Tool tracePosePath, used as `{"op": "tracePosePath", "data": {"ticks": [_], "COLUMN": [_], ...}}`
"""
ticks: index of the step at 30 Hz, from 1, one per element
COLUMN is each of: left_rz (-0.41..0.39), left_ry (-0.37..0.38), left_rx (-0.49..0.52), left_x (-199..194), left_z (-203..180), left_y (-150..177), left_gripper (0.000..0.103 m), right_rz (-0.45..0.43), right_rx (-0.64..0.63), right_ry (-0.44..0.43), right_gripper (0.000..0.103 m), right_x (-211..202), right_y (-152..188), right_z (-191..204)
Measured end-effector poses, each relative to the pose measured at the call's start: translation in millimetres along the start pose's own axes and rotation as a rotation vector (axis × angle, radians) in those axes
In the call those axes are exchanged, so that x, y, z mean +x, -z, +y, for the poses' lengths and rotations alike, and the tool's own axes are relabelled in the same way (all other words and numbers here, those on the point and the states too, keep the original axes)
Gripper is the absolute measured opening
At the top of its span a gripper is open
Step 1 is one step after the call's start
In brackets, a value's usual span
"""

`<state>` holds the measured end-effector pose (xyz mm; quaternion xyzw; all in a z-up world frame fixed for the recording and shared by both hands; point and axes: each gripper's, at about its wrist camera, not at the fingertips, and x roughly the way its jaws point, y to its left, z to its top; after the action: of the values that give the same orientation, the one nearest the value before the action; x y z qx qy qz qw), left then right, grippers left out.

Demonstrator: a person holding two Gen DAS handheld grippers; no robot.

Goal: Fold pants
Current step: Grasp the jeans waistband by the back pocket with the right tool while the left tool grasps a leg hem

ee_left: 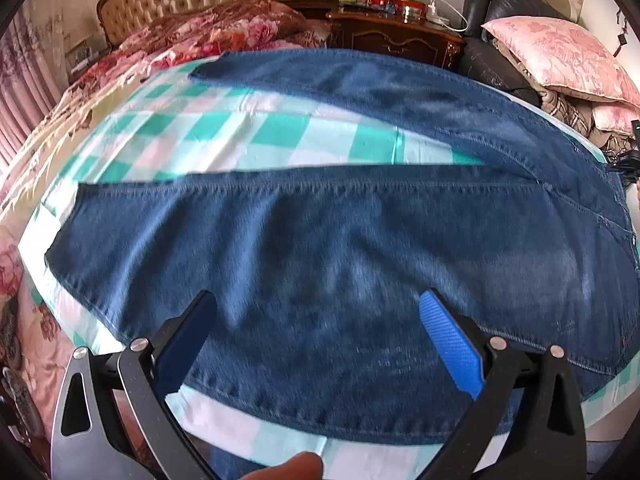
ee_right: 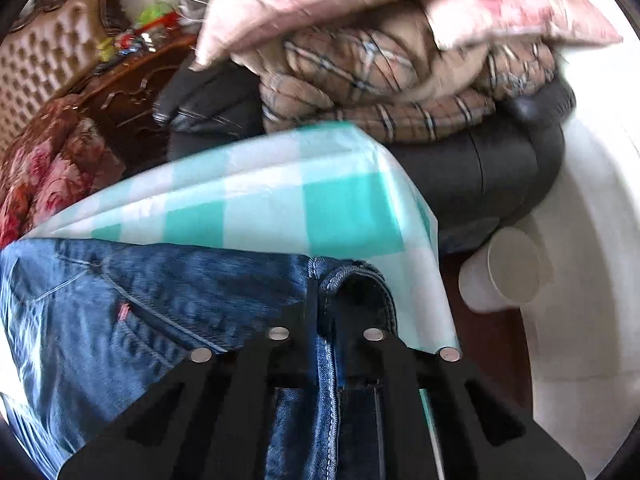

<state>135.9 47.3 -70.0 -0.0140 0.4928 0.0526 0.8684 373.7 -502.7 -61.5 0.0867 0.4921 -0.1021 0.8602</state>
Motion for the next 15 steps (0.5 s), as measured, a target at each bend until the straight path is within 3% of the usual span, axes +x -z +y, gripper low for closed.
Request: {"op": "tracePosePath", "data": {"ticks": [3,7,11,15], "left_rz": [-0.026,-0.067,-0.101,-0.091], "left_ry": [0.001,0.022,0.114,0.242], "left_rx": [-0.008,-0.028,-0.070,-0.139], "left_x": [-5,-17,-33,-27], "left_z": [4,9,17,35], "left_y": [-13,-34,-51,-71], "left_gripper": [0.101,0.101,0.101,0.101], "right_rz": [-0.106,-0.231,-0.306,-0.251], "right_rx": [-0.016,-0.082,-0.148,-0.114], "right_ry": [-0.071,-0.215,-0.406,-0.556], "right_gripper": [0.008,0.007,0.007,0.007], "right_x": [-50,-137,-223,-245], "right_y": [5,36,115,202], "right_z": [6,20,31,23]}}
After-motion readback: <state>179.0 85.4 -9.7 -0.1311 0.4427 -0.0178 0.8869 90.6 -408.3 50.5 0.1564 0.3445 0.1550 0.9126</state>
